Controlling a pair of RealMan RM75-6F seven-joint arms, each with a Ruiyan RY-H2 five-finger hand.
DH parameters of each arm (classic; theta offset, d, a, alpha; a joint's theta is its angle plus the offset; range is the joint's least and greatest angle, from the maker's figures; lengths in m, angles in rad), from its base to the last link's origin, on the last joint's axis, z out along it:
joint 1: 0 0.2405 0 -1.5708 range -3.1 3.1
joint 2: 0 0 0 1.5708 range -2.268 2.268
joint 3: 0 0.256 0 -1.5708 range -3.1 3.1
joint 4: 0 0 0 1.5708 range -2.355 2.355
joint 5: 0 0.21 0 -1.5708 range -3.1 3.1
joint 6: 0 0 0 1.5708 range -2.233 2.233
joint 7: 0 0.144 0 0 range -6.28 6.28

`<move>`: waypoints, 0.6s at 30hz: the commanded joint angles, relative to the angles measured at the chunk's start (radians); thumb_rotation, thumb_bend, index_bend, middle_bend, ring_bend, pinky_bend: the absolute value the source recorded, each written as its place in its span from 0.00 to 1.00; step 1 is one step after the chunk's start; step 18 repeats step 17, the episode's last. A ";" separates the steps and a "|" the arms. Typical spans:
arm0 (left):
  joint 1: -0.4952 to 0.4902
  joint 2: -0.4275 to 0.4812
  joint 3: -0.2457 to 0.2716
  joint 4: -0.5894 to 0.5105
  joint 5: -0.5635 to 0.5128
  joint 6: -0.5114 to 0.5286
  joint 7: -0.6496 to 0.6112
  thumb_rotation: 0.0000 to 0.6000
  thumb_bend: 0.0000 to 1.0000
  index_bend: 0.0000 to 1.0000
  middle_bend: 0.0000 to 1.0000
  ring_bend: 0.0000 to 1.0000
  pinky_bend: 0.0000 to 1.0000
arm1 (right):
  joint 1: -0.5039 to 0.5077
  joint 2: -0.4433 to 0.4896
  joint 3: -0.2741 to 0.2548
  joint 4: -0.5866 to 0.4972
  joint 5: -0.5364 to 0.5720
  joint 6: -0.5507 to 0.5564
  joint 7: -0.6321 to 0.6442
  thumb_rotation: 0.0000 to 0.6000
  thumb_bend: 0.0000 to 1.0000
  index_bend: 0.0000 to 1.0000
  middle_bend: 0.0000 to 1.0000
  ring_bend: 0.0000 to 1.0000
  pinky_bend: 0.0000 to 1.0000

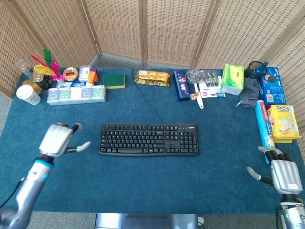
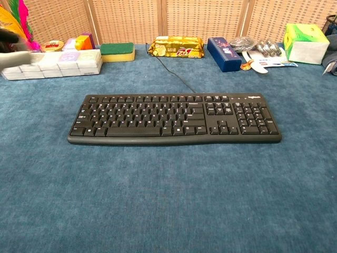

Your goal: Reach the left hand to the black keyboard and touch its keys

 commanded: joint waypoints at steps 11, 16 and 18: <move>0.303 0.125 0.146 -0.031 0.174 0.304 -0.117 0.00 0.13 0.38 0.56 0.46 0.44 | 0.031 -0.022 0.004 -0.017 -0.025 -0.009 -0.042 0.00 0.19 0.21 0.28 0.23 0.20; 0.330 0.134 0.136 -0.021 0.174 0.304 -0.145 0.00 0.13 0.38 0.56 0.46 0.44 | 0.035 -0.026 0.003 -0.017 -0.024 -0.013 -0.046 0.00 0.19 0.21 0.28 0.23 0.20; 0.332 0.135 0.133 -0.020 0.175 0.300 -0.146 0.00 0.13 0.38 0.56 0.46 0.44 | 0.036 -0.026 0.003 -0.018 -0.025 -0.012 -0.046 0.00 0.19 0.21 0.28 0.23 0.20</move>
